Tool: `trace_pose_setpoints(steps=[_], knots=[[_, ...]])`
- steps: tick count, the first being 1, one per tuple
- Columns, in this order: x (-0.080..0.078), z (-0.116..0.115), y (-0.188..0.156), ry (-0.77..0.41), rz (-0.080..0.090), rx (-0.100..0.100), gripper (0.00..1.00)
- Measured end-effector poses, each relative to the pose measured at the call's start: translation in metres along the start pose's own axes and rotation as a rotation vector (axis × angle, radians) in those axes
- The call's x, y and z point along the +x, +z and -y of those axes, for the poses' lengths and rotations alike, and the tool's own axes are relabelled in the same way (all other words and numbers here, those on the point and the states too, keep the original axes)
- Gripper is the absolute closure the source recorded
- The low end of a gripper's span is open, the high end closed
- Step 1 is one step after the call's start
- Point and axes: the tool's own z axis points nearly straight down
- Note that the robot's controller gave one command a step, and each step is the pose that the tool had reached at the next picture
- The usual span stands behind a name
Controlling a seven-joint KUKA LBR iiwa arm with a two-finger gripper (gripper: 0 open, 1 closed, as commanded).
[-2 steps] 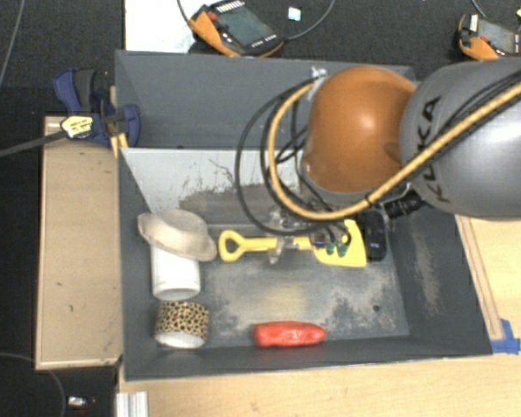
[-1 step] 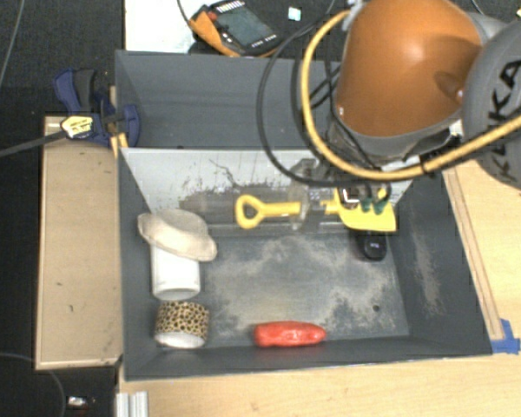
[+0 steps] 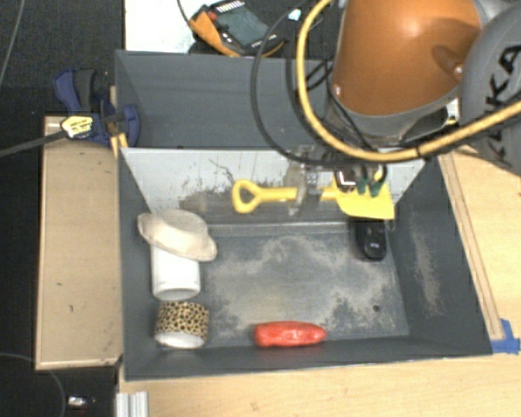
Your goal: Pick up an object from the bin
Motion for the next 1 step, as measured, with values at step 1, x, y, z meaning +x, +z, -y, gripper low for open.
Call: trace_pose_setpoints(steps=[1], knots=[[0.0130, 0.0015, 0.0230, 0.005, 0.011, -0.002, 0.00]])
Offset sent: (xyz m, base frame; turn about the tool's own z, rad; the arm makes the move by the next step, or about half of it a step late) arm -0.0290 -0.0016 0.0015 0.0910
